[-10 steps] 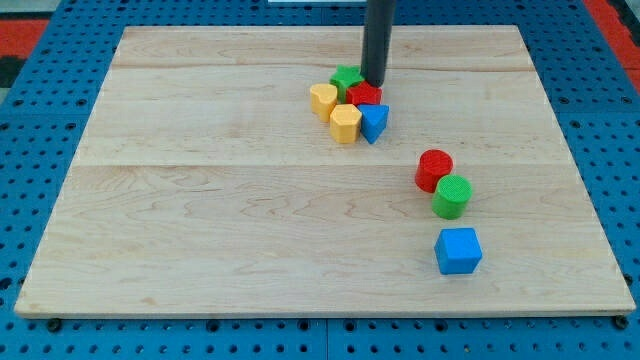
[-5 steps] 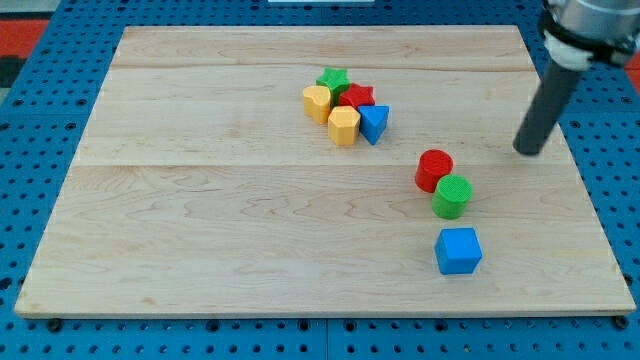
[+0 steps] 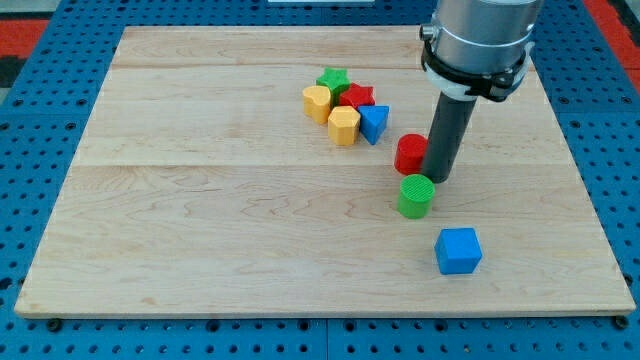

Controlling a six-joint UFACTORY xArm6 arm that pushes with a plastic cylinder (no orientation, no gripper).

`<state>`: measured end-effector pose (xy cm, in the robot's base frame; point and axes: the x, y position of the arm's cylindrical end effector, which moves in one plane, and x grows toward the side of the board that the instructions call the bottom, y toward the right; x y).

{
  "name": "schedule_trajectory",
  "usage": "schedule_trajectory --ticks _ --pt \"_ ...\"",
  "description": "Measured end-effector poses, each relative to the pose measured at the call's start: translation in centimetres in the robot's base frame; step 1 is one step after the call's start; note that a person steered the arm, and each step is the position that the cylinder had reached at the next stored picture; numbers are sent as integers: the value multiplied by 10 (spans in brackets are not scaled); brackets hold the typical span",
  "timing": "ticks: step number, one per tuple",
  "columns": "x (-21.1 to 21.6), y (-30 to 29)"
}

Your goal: Move the red circle below the blue triangle

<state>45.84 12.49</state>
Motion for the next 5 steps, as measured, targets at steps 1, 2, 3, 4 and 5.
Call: schedule_trajectory --ticks 1,2,3,4,5 --pt "-14 7" --pt "-16 3" --pt "-19 -12" --pt "-32 12" --pt "-30 2"
